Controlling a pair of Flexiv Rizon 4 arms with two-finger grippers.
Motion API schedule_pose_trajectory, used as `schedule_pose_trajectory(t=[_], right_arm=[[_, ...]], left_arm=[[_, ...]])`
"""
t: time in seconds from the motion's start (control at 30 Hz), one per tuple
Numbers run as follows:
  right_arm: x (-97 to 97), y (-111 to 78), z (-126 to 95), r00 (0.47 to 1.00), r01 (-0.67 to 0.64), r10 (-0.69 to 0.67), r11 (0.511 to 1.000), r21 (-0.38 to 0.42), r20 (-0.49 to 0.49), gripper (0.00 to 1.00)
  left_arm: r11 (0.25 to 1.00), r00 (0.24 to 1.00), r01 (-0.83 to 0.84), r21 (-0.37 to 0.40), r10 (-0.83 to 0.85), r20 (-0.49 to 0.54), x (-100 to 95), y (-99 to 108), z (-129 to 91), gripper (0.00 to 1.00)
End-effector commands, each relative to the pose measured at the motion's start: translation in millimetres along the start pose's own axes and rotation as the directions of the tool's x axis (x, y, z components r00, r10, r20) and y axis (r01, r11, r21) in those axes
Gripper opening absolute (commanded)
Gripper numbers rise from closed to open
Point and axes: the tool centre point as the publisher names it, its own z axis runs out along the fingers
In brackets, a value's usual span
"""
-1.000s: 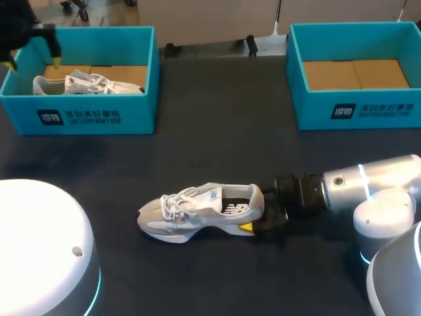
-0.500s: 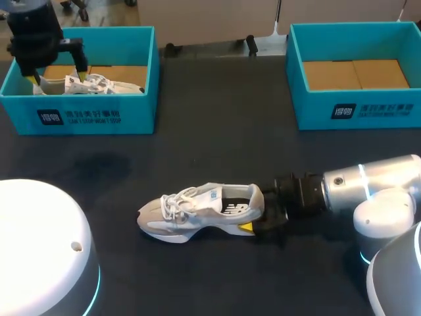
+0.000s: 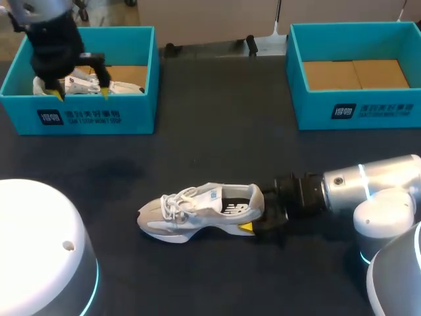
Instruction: Take the shoe out of the shoebox, open the shoe tongue, remove and reinsert the insole, then place the shoe into the shoebox
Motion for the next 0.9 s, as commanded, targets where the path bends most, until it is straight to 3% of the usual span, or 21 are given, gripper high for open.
schedule_pose_trajectory(t=[0.03,0.37,0.9], right_arm=[[0.3,1.9,-0.3,1.000,0.000,0.000,1.000,0.005,0.000,0.00],[0.3,1.9,-0.3,1.000,0.000,0.000,1.000,0.005,0.000,0.00],[0.3,1.9,-0.3,1.000,0.000,0.000,1.000,0.005,0.000,0.00]], left_arm=[[0.998,0.998,-0.068,-0.002,0.068,0.012,-25.2,-30.3,4.1,1.00],[0.986,0.988,-0.155,0.064,0.156,-0.004,-96.4,-64.6,32.2,1.00],[0.984,0.985,-0.171,0.055,0.172,0.003,-97.0,-68.2,30.1,1.00]])
